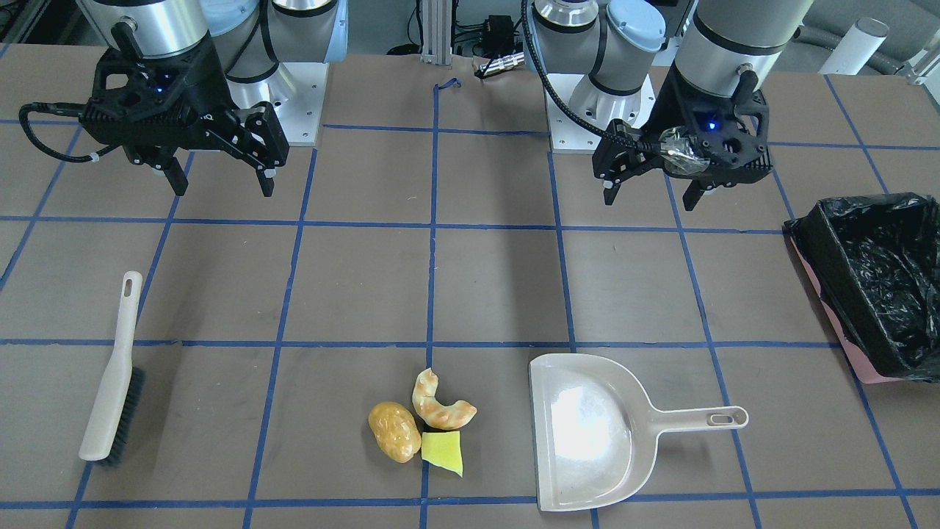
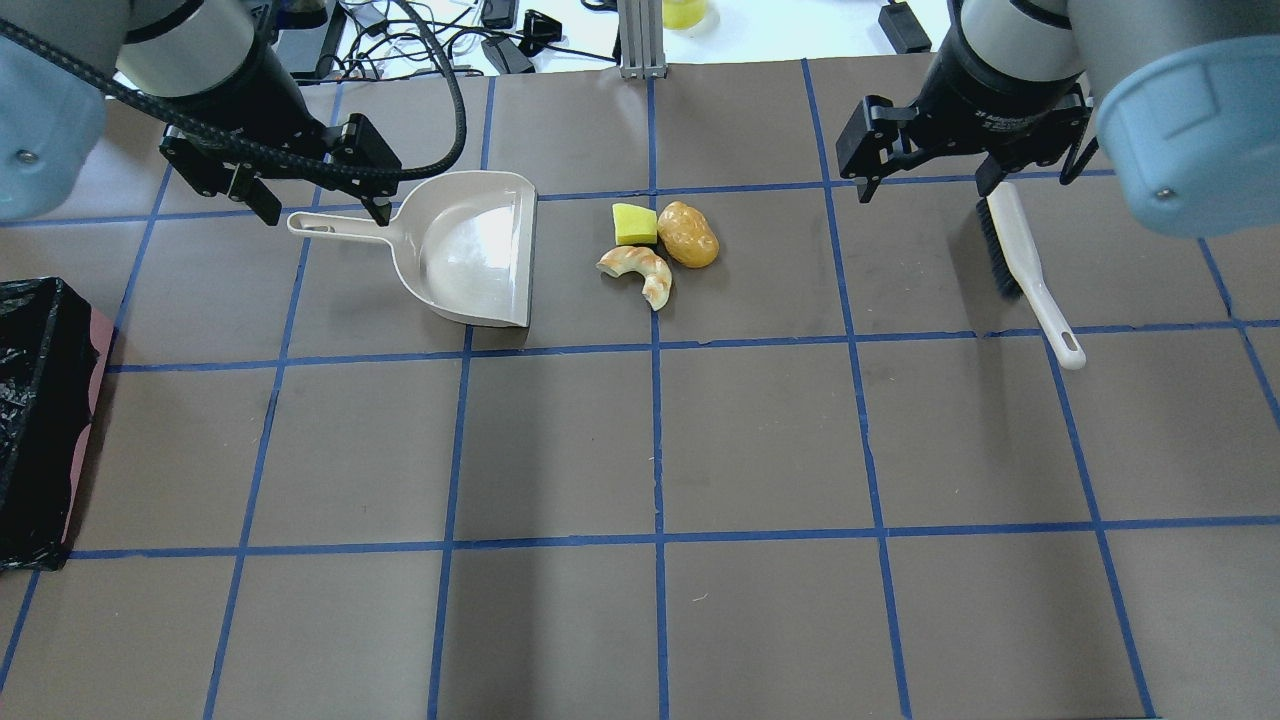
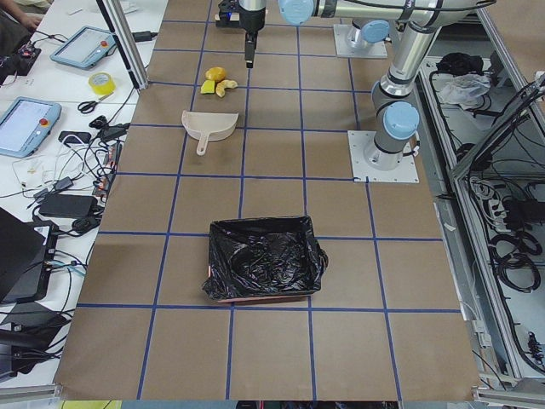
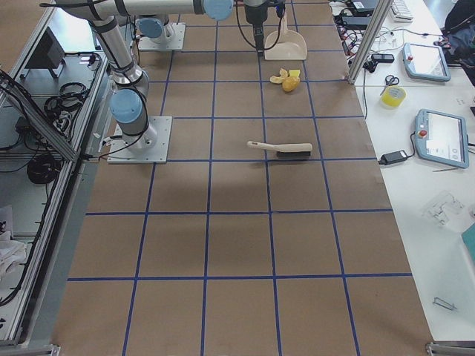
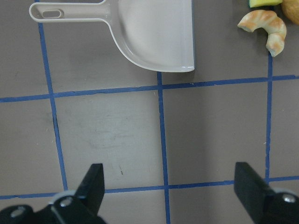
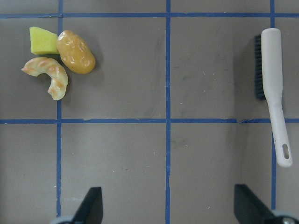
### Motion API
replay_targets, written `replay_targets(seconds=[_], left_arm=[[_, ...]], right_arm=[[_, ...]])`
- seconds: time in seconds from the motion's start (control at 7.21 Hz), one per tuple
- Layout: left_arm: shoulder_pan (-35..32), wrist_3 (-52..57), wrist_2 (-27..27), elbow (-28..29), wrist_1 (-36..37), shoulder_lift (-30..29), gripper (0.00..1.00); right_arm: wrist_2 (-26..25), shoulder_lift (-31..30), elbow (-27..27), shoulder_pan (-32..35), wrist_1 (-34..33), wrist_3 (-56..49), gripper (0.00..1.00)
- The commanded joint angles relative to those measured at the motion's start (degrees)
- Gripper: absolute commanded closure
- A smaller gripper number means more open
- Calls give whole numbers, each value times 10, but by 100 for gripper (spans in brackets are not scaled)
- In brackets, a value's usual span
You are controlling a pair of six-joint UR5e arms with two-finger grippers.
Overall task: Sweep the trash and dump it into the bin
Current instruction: 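Grasp the white dustpan handle with the left gripper while the right grasps the brush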
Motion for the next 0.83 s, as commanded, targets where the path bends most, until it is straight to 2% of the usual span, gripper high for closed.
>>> replay_targets(seconds=[0.0, 0.55, 0.69], left_arm=[[0, 0, 0, 0, 0, -1, 0], [1, 7, 1, 9, 1, -9, 0], [7, 86, -5, 11, 24, -13, 0]], right_arm=[[3, 0, 0, -1, 0, 0, 0], [5, 0, -3, -2, -2, 0, 0], [7, -1, -3, -3, -4, 0, 0]])
